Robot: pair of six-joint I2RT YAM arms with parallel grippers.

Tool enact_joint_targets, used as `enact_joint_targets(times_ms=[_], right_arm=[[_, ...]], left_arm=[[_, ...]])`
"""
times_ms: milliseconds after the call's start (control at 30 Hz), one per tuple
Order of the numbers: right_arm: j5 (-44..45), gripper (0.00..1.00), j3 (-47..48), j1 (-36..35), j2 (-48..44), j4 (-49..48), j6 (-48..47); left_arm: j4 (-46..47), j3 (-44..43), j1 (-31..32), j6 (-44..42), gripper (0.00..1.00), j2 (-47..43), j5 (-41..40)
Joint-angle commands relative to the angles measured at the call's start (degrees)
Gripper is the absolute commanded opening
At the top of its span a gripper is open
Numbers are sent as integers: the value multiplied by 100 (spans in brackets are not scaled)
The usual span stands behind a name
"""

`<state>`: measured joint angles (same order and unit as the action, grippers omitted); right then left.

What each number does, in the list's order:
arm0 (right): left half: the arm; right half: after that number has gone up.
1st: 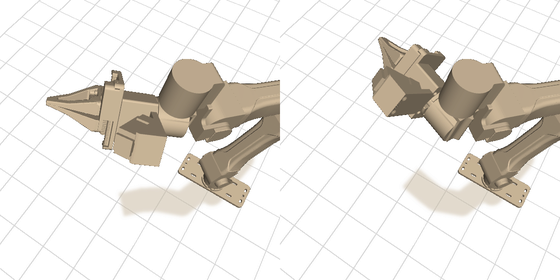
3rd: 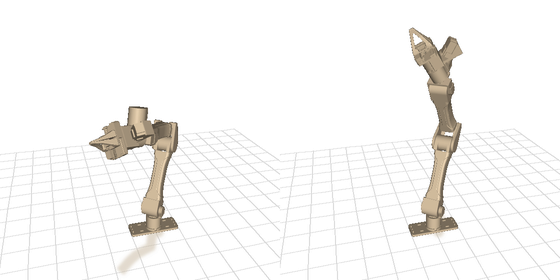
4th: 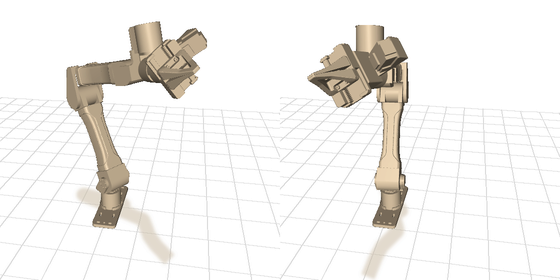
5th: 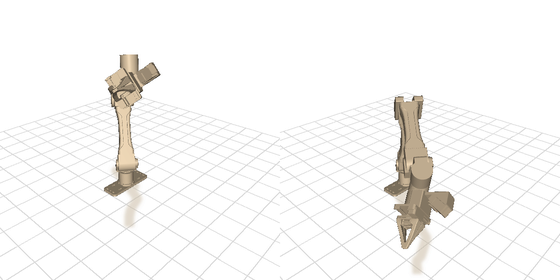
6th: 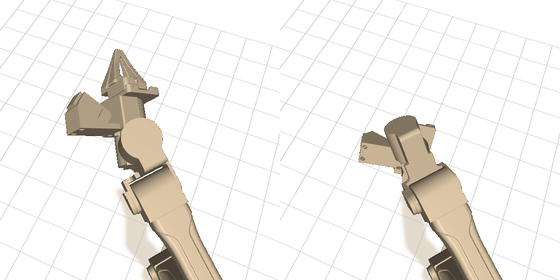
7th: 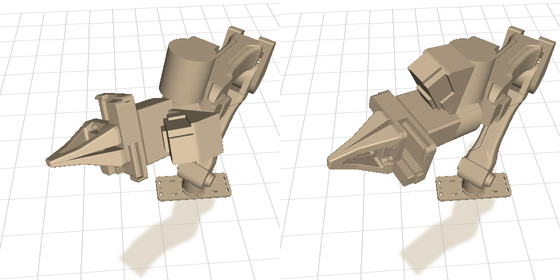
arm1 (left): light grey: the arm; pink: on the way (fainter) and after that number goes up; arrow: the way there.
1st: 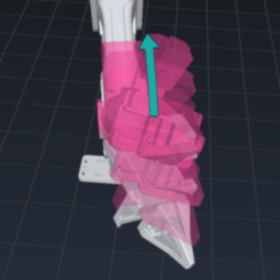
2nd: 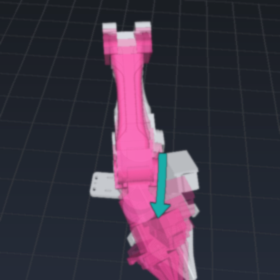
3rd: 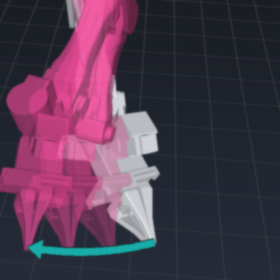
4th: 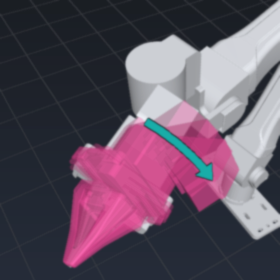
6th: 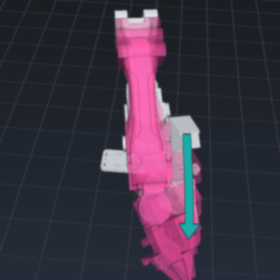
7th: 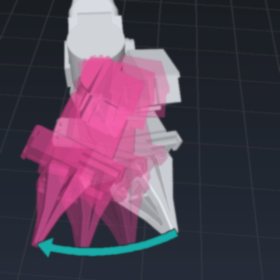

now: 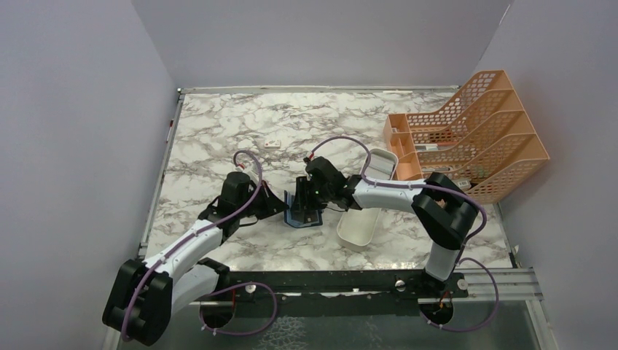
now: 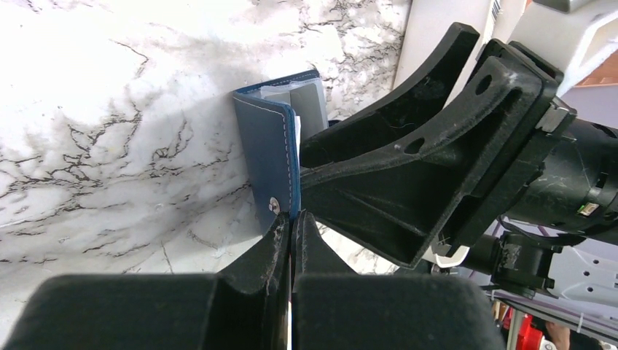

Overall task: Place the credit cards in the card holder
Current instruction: Turn over the card slot in the card holder.

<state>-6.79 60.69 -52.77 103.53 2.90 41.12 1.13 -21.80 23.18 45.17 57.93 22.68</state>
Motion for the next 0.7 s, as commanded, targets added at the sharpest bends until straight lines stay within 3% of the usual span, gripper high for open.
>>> enact_joint_targets(times_ms=[0, 233, 400, 600, 667], right_arm=[[430, 46, -59, -40, -61, 125, -68], [1238, 46, -29, -40, -365, 708, -335], [1260, 46, -130, -39, -523, 669, -391], [1113, 42, -128, -40, -274, 534, -380], [1124, 41, -158, -40, -209, 477, -373]], left_arm=[[136, -157, 66, 89, 0, -240, 260], [-111, -219, 65, -32, 0, -234, 35], [-192, -262, 65, -122, 0, -104, 16], [52, -242, 69, -26, 24, 7, 183], [77, -272, 64, -55, 28, 102, 207]])
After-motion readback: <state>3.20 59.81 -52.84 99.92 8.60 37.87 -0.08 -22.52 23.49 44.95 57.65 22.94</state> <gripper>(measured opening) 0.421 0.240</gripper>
